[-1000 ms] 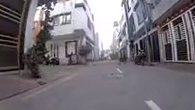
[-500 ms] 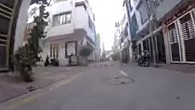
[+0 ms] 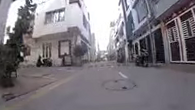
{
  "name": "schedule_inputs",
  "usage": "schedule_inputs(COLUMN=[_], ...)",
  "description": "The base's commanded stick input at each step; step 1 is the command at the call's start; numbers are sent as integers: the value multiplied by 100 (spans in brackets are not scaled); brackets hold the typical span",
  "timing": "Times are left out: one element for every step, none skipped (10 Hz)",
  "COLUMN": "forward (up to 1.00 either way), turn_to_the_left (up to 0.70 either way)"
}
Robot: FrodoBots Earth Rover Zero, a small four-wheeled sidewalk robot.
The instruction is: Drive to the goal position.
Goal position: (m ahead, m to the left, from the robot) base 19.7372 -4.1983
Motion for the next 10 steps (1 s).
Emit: schedule_inputs(forward=[100,100,100,100,100,100,100,100,100,100], turn_to_the_left=[-27,-27,-27,-27,-27,0,0,0,0,0])
